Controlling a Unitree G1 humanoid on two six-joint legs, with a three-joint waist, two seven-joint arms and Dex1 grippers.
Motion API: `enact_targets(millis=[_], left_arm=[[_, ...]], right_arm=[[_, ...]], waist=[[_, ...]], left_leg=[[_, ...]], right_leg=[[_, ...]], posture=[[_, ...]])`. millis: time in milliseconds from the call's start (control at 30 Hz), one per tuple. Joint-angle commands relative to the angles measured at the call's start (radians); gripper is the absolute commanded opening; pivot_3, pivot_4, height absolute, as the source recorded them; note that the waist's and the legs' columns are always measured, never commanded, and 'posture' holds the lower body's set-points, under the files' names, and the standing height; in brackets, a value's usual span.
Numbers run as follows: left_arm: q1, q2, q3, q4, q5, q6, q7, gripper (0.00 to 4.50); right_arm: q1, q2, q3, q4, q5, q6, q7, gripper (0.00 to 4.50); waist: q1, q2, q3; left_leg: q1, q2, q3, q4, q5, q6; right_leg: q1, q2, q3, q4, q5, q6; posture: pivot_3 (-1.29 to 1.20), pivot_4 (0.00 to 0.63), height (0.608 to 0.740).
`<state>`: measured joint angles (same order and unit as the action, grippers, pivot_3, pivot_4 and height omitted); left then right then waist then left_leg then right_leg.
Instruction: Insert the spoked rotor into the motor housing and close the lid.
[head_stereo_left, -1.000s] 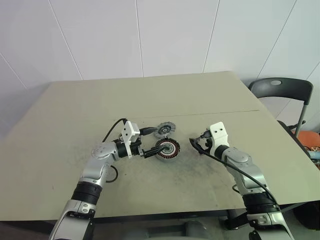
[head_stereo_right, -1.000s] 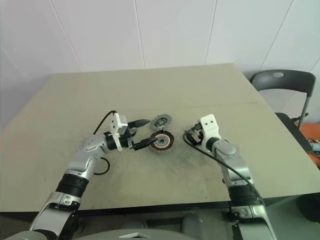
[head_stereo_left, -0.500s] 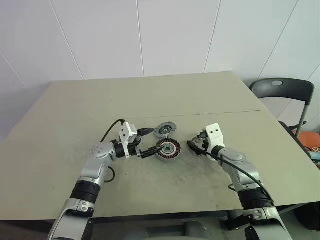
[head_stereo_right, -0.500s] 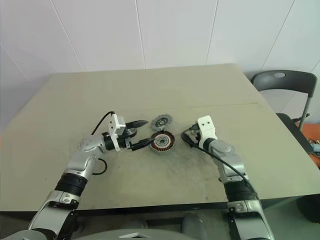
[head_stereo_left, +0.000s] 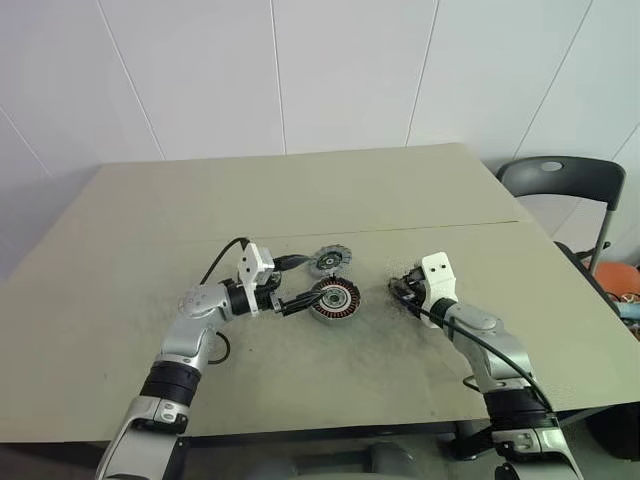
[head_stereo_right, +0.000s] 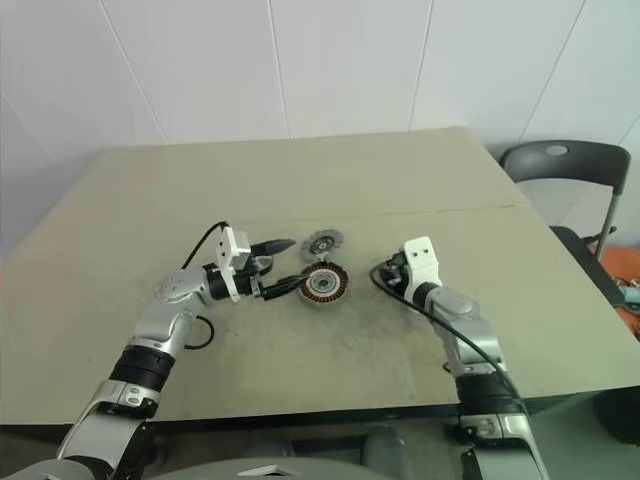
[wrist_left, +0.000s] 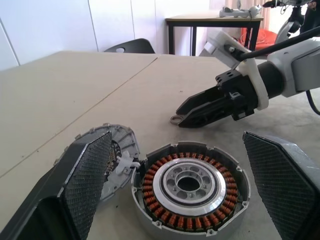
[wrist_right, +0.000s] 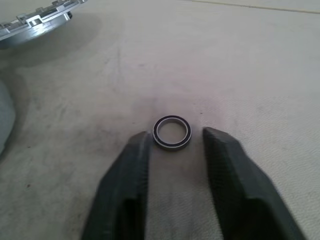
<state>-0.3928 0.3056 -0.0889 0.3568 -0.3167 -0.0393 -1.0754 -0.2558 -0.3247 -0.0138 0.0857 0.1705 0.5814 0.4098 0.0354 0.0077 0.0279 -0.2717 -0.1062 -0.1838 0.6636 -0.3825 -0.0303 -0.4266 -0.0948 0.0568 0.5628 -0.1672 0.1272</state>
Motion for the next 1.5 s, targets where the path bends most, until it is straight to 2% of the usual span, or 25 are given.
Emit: enact_targets(millis=[33,100,367,400,467,700,967,1200,1500], left_arm=[[-0.024,0.003,0.023,0.009,-0.006,-0.039,-0.009,4.50],[-0.023,0.002,0.022,0.016,-0.006,-0.046,-0.011,4.50],[-0.016,-0.006,0.014,0.013,-0.001,-0.053,-0.002,4.50],[-0.017,-0.007,0.014,0.014,-0.001,-0.053,-0.002,4.50],[-0.020,-0.009,0.014,0.024,0.002,-0.059,-0.002,4.50],[-0.045,-0.017,0.019,0.102,0.009,-0.100,-0.015,4.50],[-0.045,-0.027,0.012,0.103,0.010,-0.114,-0.017,4.50],[-0.034,-0.021,0.022,0.110,0.006,-0.128,-0.027,4.50],[-0.068,-0.031,0.031,0.171,0.013,-0.148,-0.031,4.50]], right_arm=[[0.011,0.008,0.009,-0.008,0.009,0.020,0.010,0.63],[0.012,0.010,0.005,-0.008,0.008,0.012,0.006,0.05],[-0.009,0.034,-0.032,-0.016,0.025,-0.040,-0.021,0.05],[-0.015,0.036,-0.036,-0.015,0.024,-0.045,-0.026,0.43],[-0.028,0.043,-0.044,-0.007,0.023,-0.058,-0.037,0.91],[-0.110,0.073,-0.063,0.092,0.008,-0.075,-0.096,3.29],[-0.275,0.119,-0.003,0.287,-0.035,-0.100,-0.099,3.29],[-0.406,0.113,0.007,0.471,-0.077,-0.168,-0.114,3.29],[-0.439,0.135,0.009,0.620,-0.084,-0.204,-0.076,3.29]], waist=[[0.000,0.000,0.000],[0.001,0.000,0.000],[0.000,0.000,0.000],[0.001,0.000,0.000],[0.001,0.000,0.000],[0.000,0.000,0.000],[-0.018,0.000,0.000],[-0.031,0.001,0.000],[-0.049,0.001,0.000]], left_leg=[[0.000,0.000,0.000,0.000,0.000,0.000],[0.000,0.000,0.000,0.000,0.000,0.000],[0.001,0.000,0.000,0.000,-0.001,0.001],[0.001,0.000,0.000,0.000,0.000,0.001],[0.000,0.000,0.000,0.000,0.000,0.001],[0.000,0.000,0.000,0.000,0.000,0.000],[0.000,0.000,0.000,0.000,0.000,0.000],[-0.001,0.000,0.000,0.000,0.000,-0.001],[-0.001,0.000,-0.001,0.000,0.000,-0.001]], right_leg=[[0.000,0.000,0.000,0.000,0.000,0.000],[0.000,0.000,0.000,0.000,0.000,0.000],[0.001,0.000,0.000,0.000,0.000,0.000],[0.001,0.000,0.000,0.000,0.000,0.000],[0.000,0.000,0.000,0.000,0.000,0.000],[0.000,0.000,0.000,0.000,0.000,0.000],[-0.001,0.000,0.000,0.000,0.001,-0.001],[-0.001,0.000,0.000,0.000,0.001,-0.001],[-0.002,0.000,0.000,0.000,0.001,-0.001]], posture=[[0.00,0.000,0.740],[0.00,0.000,0.740],[0.00,0.000,0.740],[0.00,0.000,0.740],[0.00,0.000,0.740],[0.00,0.000,0.740],[0.00,0.000,0.740],[0.00,0.000,0.740],[0.00,0.000,0.740]])
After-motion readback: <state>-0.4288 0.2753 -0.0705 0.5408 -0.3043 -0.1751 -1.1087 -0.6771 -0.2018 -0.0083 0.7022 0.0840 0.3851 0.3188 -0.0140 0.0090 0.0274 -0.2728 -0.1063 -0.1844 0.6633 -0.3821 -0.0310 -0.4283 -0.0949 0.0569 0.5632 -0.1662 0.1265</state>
